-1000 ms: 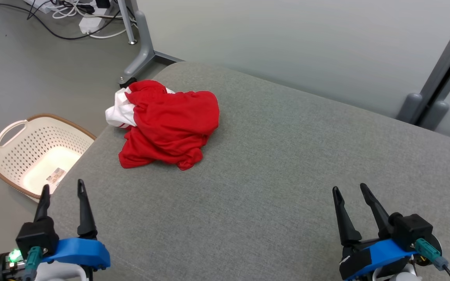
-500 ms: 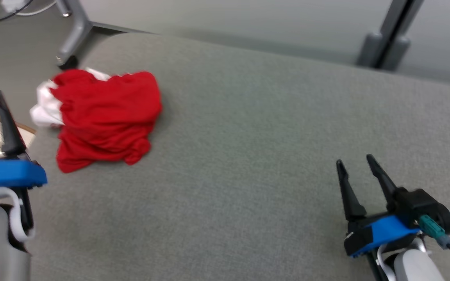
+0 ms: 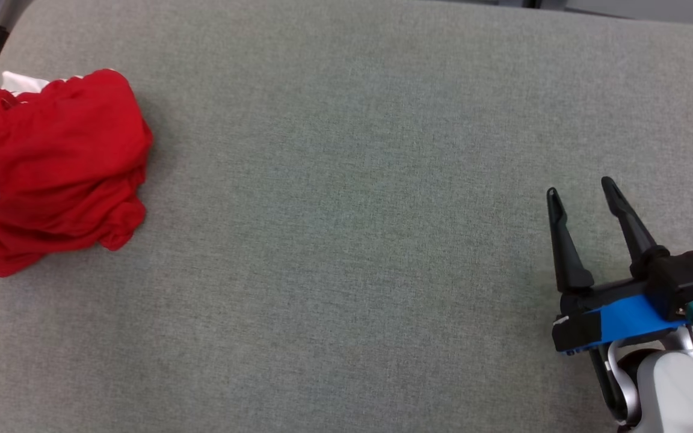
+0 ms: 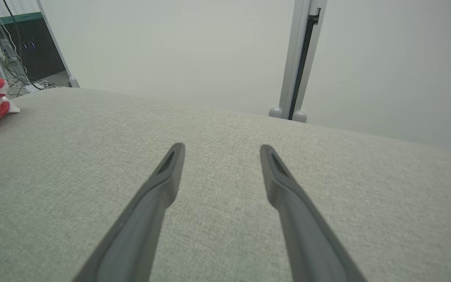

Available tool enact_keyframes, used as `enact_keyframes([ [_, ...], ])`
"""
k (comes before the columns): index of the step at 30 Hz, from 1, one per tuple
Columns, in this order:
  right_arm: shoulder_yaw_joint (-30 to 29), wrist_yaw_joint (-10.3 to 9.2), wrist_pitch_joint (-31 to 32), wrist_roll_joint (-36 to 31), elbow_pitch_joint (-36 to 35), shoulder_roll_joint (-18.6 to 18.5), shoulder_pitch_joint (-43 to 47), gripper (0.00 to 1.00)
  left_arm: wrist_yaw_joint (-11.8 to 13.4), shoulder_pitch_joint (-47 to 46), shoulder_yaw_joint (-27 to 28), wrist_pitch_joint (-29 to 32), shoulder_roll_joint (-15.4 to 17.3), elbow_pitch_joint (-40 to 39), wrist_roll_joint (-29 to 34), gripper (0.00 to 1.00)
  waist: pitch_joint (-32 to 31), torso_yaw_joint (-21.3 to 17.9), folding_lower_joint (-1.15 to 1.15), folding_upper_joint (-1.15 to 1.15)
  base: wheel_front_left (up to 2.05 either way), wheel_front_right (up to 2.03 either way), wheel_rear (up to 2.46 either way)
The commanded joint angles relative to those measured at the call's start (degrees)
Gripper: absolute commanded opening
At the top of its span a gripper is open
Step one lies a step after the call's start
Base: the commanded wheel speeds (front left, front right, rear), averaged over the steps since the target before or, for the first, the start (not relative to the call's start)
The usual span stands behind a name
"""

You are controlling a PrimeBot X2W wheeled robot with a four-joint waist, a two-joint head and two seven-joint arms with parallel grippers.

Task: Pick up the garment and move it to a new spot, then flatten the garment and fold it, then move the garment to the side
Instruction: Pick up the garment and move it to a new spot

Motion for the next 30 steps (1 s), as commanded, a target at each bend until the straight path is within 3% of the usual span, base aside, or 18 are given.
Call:
enact_keyframes([
  [1,-0.1,0.03,0.3,-0.2,-0.6,-0.3,-1.0,1.0,-0.3,-1.1,-0.3,0.6,0.0,1.3,-0.2,1.0,0.6,0.0,-0.02,0.0,0.0,0.0,0.0],
  [12,-0.1,0.03,0.5,0.1,-1.1,-0.3,-1.8,1.0,-3.2,-1.4,-1.9,8.5,-2.9,15.9,-4.2,1.0,2.2,-0.6,-0.02,0.0,0.0,0.0,0.0],
  [18,0.5,0.03,0.1,0.6,-0.5,-0.3,-2.2,1.0,-3.9,-2.0,-1.5,9.6,-2.9,21.7,-5.7,1.0,2.4,-2.0,-0.02,0.0,0.0,0.0,0.0],
  [19,0.5,0.03,0.0,0.7,-0.4,-0.3,-2.2,1.0,-3.8,-2.1,-1.5,9.6,-2.8,22.6,-5.7,0.91,2.3,-2.2,-0.02,0.0,0.0,0.0,0.0],
  [20,0.5,0.03,-0.1,0.8,-0.2,-0.3,-2.2,1.0,-3.7,-2.2,-1.4,9.3,-2.8,23.5,-6.0,0.62,2.2,-2.5,-0.02,0.0,0.0,0.0,0.0],
  [21,0.5,0.03,-0.2,1.0,0.0,-0.3,-2.2,1.0,-3.8,-2.5,-1.3,8.8,-2.6,24.3,-6.0,0.01,2.1,-2.7,-0.02,0.0,0.0,0.0,0.0],
  [30,0.3,0.03,-1.8,2.6,2.5,-0.3,-1.4,1.0,-4.3,-5.8,-2.8,-0.1,-1.1,24.7,-4.0,0.0,-1.8,-4.4,-0.02,0.0,0.0,0.0,0.0],
])
